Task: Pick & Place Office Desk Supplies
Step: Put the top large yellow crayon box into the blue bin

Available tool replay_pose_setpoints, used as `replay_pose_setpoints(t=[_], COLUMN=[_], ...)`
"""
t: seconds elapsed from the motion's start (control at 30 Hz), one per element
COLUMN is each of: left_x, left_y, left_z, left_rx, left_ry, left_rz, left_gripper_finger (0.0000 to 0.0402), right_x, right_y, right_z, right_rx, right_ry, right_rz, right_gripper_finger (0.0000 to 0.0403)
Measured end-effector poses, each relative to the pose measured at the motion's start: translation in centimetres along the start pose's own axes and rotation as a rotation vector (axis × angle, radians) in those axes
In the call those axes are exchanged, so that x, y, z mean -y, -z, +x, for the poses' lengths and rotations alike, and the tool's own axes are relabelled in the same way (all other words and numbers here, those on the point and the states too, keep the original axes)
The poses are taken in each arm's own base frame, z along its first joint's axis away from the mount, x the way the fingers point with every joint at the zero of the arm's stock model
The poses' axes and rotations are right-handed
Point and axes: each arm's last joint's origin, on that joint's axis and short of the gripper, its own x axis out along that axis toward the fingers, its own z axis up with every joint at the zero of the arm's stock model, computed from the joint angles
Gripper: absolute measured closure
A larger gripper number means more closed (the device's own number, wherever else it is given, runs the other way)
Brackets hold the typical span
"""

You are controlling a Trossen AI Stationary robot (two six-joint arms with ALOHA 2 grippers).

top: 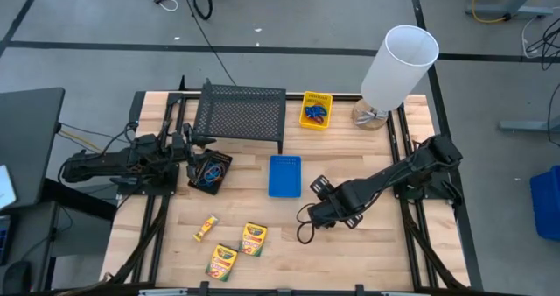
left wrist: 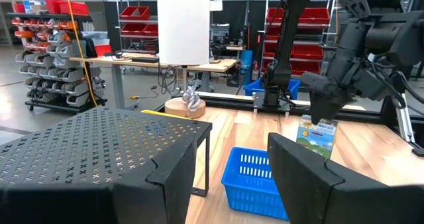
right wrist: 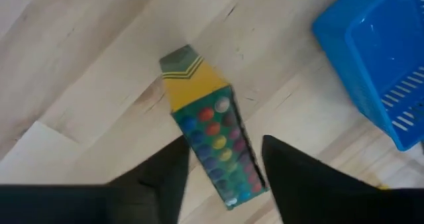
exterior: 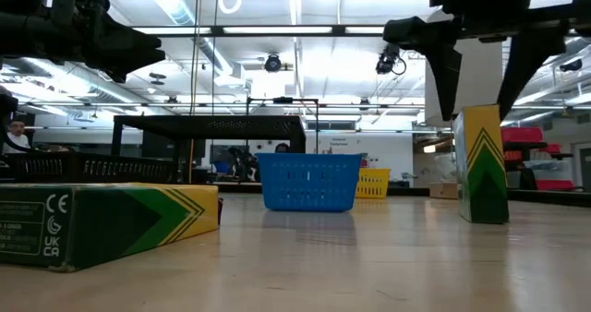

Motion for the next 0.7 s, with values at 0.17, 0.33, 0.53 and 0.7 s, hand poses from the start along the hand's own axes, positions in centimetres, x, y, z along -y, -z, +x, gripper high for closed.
replay_pose_setpoints(t=[0.17, 0.33, 0.53, 0.7], left_x=[0.0, 0.0, 0.0, 0.0], left_y=[0.0, 0.0, 0.0, 0.0], left_z=[0.0, 0.0, 0.0, 0.0], left_rx=[0.0, 0.0, 0.001, 0.001], left_ry=[0.0, 0.0, 0.0, 0.0], left_rz=[0.0, 0.0, -0.005, -0.005], left_gripper_finger=[0.0208, 0.0208, 0.0208, 0.0208], right_x=[0.2, 0.9, 1.6, 3.2], right_y=[0.1, 0.5, 1.4, 0.7], right_z=[0.0, 0.2, -0.3, -3.1], right_rx=[-0.005, -0.022, -0.096, -0.049], right_ry=[0.008, 0.009, 0.004, 0.129], right_rz=[-0.028, -0.018, 0.022, 0.096], right_gripper_finger=[0.0324, 0.0389, 0.0399, 0.0401])
